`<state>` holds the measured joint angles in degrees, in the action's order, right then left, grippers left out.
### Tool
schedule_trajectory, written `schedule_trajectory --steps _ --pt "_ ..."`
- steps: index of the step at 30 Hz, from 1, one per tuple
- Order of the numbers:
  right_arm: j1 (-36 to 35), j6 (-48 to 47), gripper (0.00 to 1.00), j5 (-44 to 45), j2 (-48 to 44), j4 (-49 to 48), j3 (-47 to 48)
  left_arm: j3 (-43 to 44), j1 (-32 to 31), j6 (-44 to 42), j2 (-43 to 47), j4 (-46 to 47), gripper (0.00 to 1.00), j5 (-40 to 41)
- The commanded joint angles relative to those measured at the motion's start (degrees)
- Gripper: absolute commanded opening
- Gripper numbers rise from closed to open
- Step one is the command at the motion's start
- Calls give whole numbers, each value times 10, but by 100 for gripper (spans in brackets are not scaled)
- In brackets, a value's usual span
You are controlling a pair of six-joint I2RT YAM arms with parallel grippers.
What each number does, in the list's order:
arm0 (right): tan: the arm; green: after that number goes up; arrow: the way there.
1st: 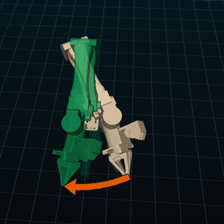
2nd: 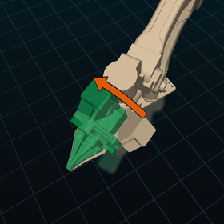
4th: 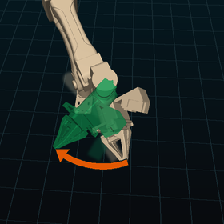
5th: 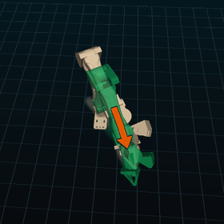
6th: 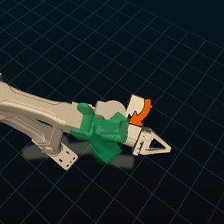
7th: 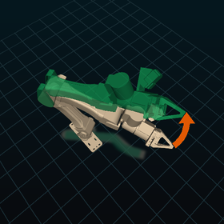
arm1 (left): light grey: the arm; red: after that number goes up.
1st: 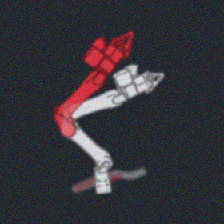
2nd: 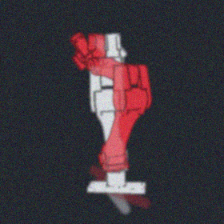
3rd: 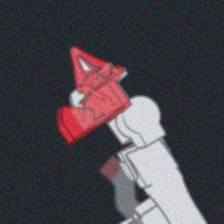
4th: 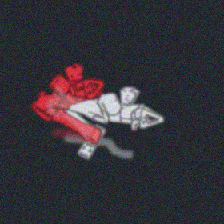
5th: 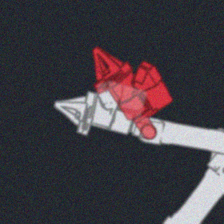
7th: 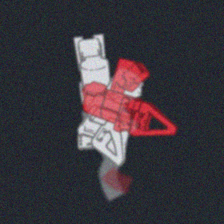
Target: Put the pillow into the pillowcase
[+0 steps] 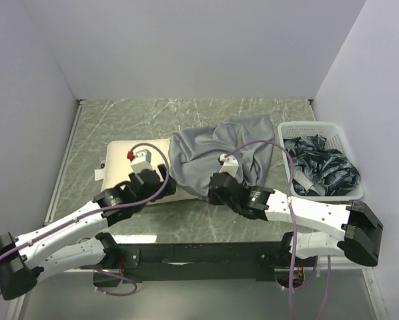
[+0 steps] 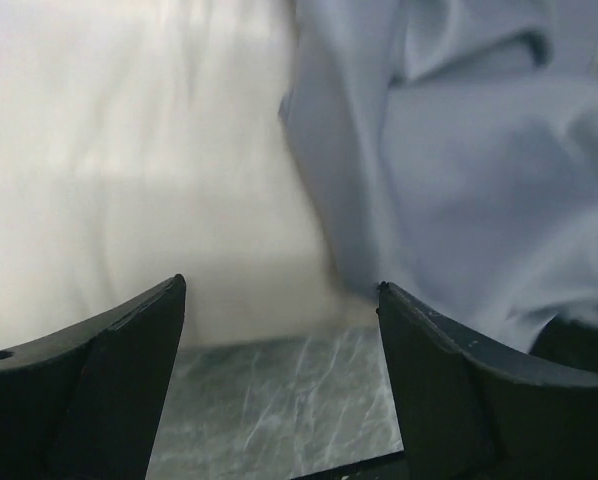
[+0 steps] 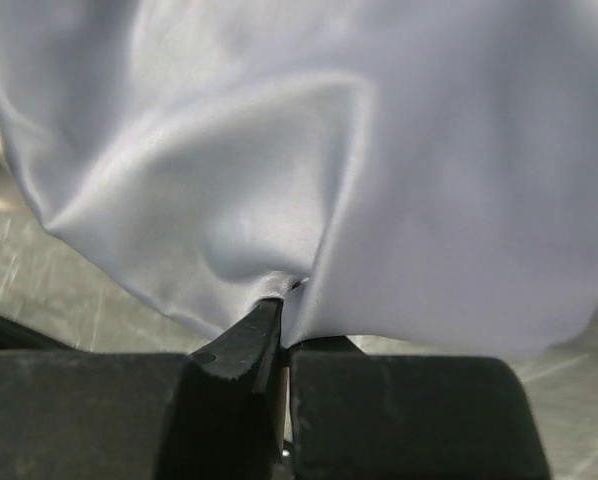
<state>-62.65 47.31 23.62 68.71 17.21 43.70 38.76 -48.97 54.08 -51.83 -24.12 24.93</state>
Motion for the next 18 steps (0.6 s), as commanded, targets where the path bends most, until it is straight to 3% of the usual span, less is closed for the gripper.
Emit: schedule_trajectory --steps 1,8,14,16,18 --pt "44 -48 0 -29 -20 35 57 -26 -60 68 -2 -73 82 112" --pt "46 -77 0 -42 -1 76 107 5 -136 67 -76 -83 93 200" --pt "47 -93 0 -54 9 93 145 68 -155 23 -214 -77 92 263" --pt "47 -100 0 -54 10 91 156 82 -155 29 -239 -97 86 302" --pt "50 -103 1 -56 14 92 166 111 -155 38 -268 -123 46 332"
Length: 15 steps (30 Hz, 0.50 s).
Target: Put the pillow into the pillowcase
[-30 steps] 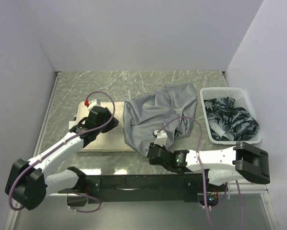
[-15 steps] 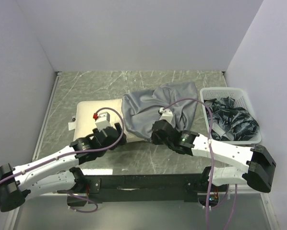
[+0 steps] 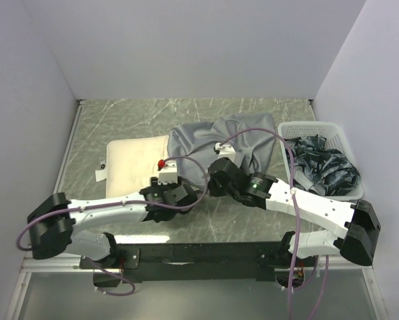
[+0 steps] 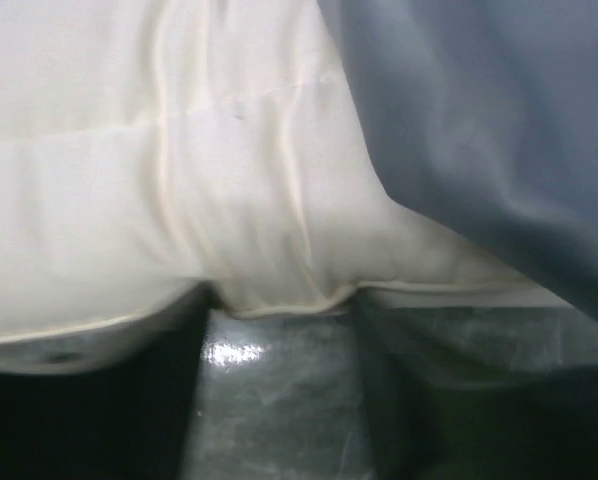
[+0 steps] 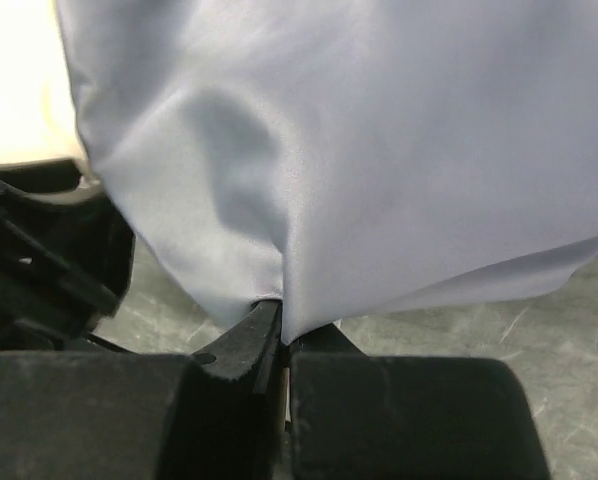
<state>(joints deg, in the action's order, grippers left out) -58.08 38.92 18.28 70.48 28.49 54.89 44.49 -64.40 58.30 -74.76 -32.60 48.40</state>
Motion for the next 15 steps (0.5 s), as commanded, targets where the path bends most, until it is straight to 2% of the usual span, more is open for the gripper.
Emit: schedule_trajectory --steps 1,2,6,10,12,15 --pt "5 -21 1 -4 -2 -15 68 64 -2 -3 -44 -52 29 107" --pt "6 -24 1 -9 2 -12 76 81 -1 -9 -45 -54 1 119" --pt "10 -46 1 -4 10 9 120 118 -2 -94 7 1 1 89" --pt "15 -69 3 -9 31 52 214 164 -1 -196 96 78 1 -13" --pt "15 -83 3 -35 53 61 264 212 -1 -206 116 83 1 -70" --pt "10 -88 2 -73 86 83 316 289 2 -216 96 62 1 -106"
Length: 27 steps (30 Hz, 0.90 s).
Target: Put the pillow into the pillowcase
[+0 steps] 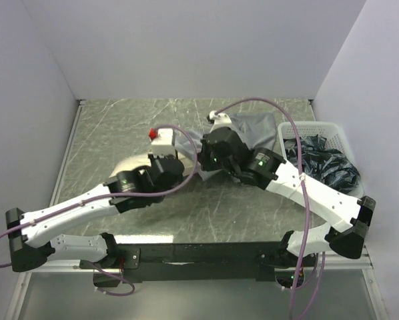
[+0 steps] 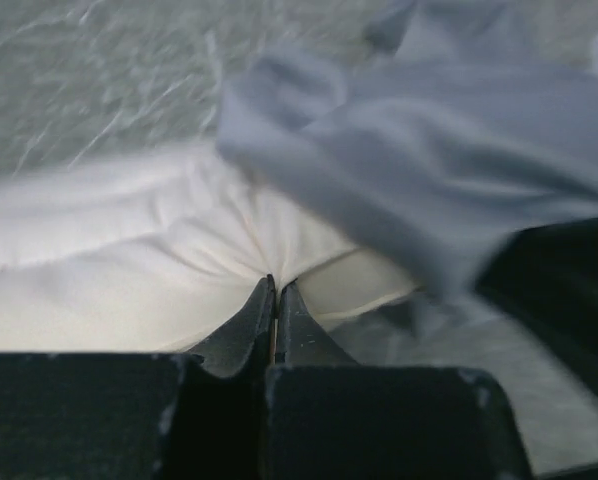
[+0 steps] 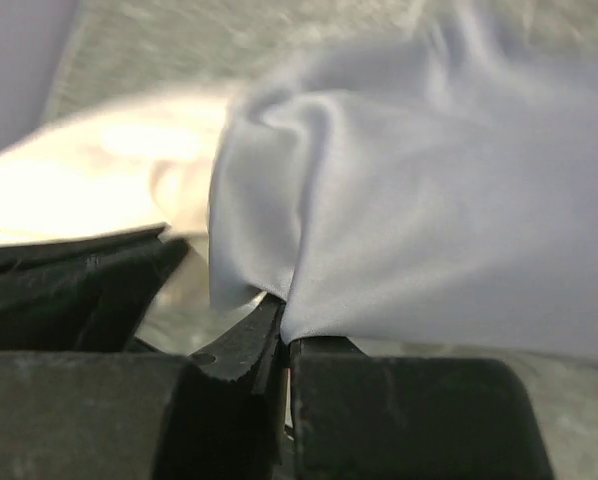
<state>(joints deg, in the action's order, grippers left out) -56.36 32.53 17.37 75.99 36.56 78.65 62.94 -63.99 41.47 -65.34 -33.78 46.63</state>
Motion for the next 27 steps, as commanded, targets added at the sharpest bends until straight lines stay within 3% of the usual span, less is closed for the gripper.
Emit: schedule_trajectory --steps 1,3,4,7,11,14,17,18,20,21,25,27 --pt "-9 -25 2 -69 36 -1 85 121 5 -41 -8 64 1 -108" --pt "-10 -30 3 -77 52 -9 96 152 61 -21 -31 54 1 -162" --pt "-9 -34 4 -80 60 -10 102 149 89 1 -35 66 1 -248" --pt "5 -47 4 -77 97 8 139 97 185 40 -40 119 1 -364" --pt "55 -55 5 -153 150 -30 130 2 286 81 -55 179 1 -439" --pt "71 -65 8 -156 204 -36 153 -55 351 97 -79 244 1 -499" --pt "71 -82 28 -124 284 -12 208 -67 385 84 -112 277 1 -522" --pt "71 -85 47 -100 290 -8 225 -66 392 78 -121 282 1 -527" --pt "71 -92 64 -74 281 -10 229 -46 410 73 -137 270 1 -523" --pt "71 -94 78 -46 274 -17 218 -40 414 71 -142 266 1 -515" --pt "71 -111 93 16 227 -37 165 -10 427 84 -126 219 55 -462" --pt "72 -127 97 27 212 -52 130 2 427 113 -112 147 73 -351"
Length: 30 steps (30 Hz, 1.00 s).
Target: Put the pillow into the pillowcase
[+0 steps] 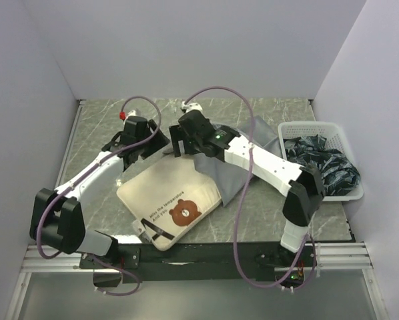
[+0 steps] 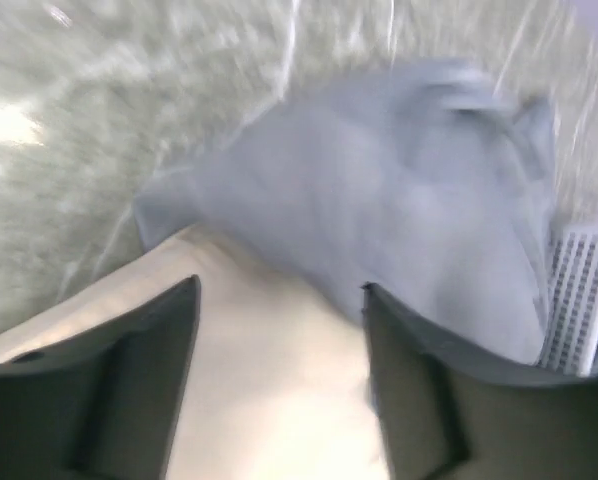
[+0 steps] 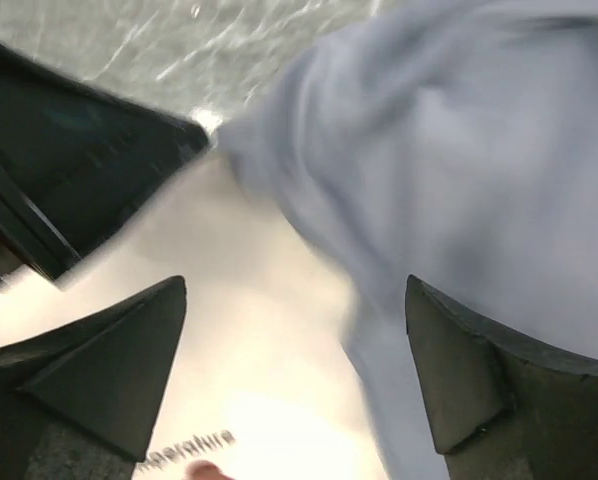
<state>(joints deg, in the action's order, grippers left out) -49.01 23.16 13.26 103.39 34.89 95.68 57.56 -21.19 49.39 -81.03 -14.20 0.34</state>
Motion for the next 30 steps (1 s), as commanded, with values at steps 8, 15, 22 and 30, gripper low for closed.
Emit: schedule_trajectory --steps 8,15,22,30 --pt "0 -100 94 31 -7 -48 -28 -31 1 201 176 -239 90 267" --pt "-2 -137 90 -12 65 -19 38 -197 3 298 342 -297 90 245" --pt "0 -144 88 -19 138 2 82 -335 4 276 466 -203 99 130" --pt "11 -119 70 15 180 18 100 -365 3 291 501 -219 98 143"
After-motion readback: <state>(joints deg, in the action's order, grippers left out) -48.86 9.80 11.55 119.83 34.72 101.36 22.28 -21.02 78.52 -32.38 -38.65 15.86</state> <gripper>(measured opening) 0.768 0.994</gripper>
